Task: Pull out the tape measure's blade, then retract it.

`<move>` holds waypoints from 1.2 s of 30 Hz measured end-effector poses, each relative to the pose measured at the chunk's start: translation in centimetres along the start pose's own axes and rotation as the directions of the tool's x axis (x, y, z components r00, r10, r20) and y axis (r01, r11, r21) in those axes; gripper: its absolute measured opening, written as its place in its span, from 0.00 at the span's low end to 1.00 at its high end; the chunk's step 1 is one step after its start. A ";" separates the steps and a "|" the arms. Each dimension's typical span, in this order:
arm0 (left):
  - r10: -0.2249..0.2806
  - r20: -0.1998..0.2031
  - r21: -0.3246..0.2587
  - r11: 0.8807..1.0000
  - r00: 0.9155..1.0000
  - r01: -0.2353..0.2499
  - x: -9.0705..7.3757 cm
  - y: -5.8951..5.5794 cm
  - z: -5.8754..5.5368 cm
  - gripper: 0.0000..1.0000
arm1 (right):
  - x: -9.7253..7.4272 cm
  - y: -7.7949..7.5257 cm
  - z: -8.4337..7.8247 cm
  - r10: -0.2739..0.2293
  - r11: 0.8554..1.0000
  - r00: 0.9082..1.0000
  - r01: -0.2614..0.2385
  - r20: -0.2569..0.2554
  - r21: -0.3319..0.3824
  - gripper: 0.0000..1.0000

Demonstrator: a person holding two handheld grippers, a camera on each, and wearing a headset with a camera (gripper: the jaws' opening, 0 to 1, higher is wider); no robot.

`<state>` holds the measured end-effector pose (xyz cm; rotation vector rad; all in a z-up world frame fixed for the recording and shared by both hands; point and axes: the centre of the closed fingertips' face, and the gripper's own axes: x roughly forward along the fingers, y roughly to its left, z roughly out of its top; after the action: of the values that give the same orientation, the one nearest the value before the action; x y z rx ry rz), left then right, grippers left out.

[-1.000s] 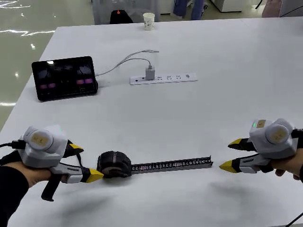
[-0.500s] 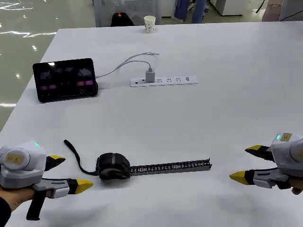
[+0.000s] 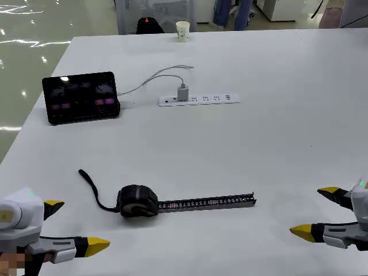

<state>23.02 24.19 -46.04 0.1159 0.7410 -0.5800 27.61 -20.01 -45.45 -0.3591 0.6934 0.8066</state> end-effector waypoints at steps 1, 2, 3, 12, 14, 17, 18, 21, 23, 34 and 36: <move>0.004 0.004 0.000 1.000 1.000 -0.004 -0.1 0.1 -0.1 0.95 | -0.1 0.1 -0.2 0.001 1.000 1.000 -0.001 -0.001 0.002 0.77; 0.006 0.008 -0.003 1.000 1.000 -0.006 -0.2 0.1 -0.1 0.96 | -0.2 0.2 -0.4 0.002 1.000 1.000 -0.002 -0.002 0.007 0.78; 0.007 0.013 -0.011 1.000 1.000 -0.007 -0.4 0.2 -0.1 0.96 | -0.3 0.3 -0.7 0.004 1.000 1.000 -0.003 -0.006 0.021 0.79; 0.015 0.028 0.012 1.000 0.999 -0.016 -1.0 0.0 -0.6 0.99 | -0.9 0.9 -1.2 -0.001 1.000 1.000 0.000 0.030 0.024 0.99; 0.019 0.044 0.006 1.000 0.999 -0.019 -1.2 0.0 -0.4 0.99 | -0.9 1.0 -1.2 0.007 0.999 0.999 -0.009 0.038 0.037 0.99; 0.016 0.057 0.000 1.000 0.998 -0.016 -1.2 -0.1 -0.2 0.99 | -0.9 1.2 -1.2 0.009 0.999 0.999 -0.011 0.043 0.047 0.99; 0.014 0.064 0.004 1.000 0.998 -0.015 -1.3 -0.2 0.0 0.99 | -0.9 1.2 -1.3 0.007 0.999 0.999 -0.009 0.042 0.048 0.99; 0.013 0.067 0.014 1.000 0.998 -0.013 -1.3 -0.4 0.1 0.99 | -1.0 1.3 -1.5 0.008 0.999 0.999 -0.010 0.035 0.051 0.99; 0.011 0.069 0.016 1.000 0.998 -0.012 -1.3 -0.4 0.2 0.99 | -1.1 1.5 -1.7 0.016 0.998 0.999 -0.018 0.030 0.053 0.99; 0.017 0.056 0.011 1.000 0.998 -0.017 -1.0 -0.6 0.0 0.99 | -1.2 1.4 -2.1 0.016 0.999 1.000 -0.016 0.018 0.037 0.99; 0.017 0.051 0.000 1.000 0.999 -0.017 -0.9 -0.7 0.0 0.99 | -1.1 1.4 -2.0 0.016 0.999 1.000 -0.017 0.016 0.046 0.99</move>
<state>22.12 24.03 -45.43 0.1073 0.6897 -0.5651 25.15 -20.84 -46.20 -0.3058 0.7003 0.8074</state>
